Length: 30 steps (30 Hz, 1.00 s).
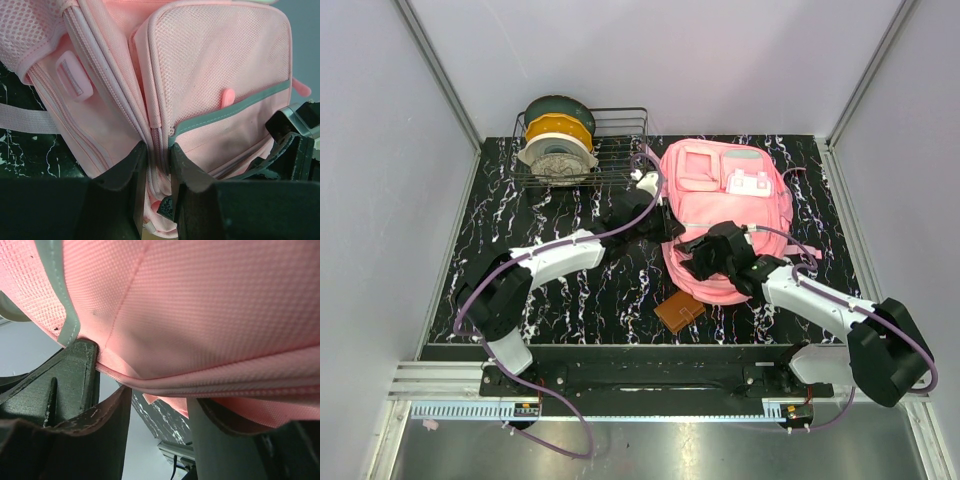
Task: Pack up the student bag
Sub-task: Zip the student bag at the center of the board.
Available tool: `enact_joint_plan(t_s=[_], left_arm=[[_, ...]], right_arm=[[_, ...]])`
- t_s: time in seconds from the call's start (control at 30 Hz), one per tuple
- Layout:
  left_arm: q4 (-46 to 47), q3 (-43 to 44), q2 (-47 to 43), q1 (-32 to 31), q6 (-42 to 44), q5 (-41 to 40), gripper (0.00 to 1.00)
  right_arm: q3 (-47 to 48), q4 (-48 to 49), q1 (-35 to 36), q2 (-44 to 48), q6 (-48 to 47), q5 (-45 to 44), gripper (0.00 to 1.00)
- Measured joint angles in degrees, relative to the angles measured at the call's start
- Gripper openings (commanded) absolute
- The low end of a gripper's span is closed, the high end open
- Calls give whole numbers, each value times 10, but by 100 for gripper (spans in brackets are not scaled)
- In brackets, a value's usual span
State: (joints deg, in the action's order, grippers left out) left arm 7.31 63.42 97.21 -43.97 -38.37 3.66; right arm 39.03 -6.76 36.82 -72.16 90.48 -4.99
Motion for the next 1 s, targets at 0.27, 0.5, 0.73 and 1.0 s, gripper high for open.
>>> enact_joint_plan(t_s=[0.27,0.5,0.73,1.0], left_arm=[[-48,33,0,-7,38,-6,0],[-61,34,0,-12,61,-13,0],[-65,37,-3,-15,70,-18,0],[-64,38,-3,-16,70,-18,0]], right_arm=[[17,-19,0,-11,5,1,42],[4,-1,6,-22,22,0,26],[4,0,10,-30,24,3,15],[1,-3,10,-24,15,0,18]])
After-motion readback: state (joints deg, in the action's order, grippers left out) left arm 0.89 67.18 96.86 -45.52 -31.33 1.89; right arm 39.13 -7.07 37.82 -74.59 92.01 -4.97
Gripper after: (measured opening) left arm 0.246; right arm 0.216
